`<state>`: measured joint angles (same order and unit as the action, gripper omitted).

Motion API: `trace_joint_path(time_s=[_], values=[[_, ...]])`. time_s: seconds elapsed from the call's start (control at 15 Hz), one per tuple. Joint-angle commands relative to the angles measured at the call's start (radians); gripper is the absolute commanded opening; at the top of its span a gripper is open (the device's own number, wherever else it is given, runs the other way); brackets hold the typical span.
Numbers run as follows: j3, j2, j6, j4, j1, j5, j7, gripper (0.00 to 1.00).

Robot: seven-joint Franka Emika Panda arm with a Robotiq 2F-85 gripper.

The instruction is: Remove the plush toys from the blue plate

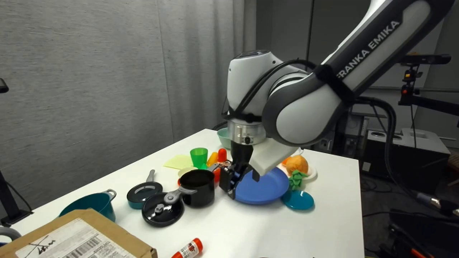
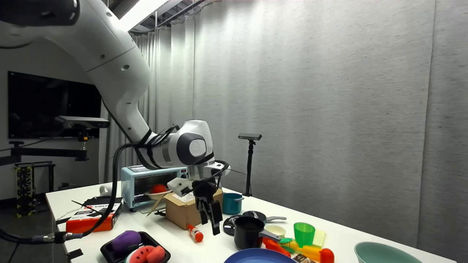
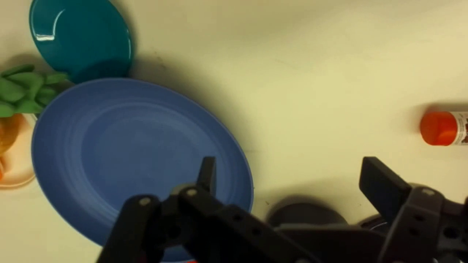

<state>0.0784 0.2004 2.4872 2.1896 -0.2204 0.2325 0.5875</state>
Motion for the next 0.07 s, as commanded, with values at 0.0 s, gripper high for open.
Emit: trace_joint_path(time_s=[0.0], values=[[-0.026,-0.009,-0.004,0.005,0.027,0.006,0.002,1.0]])
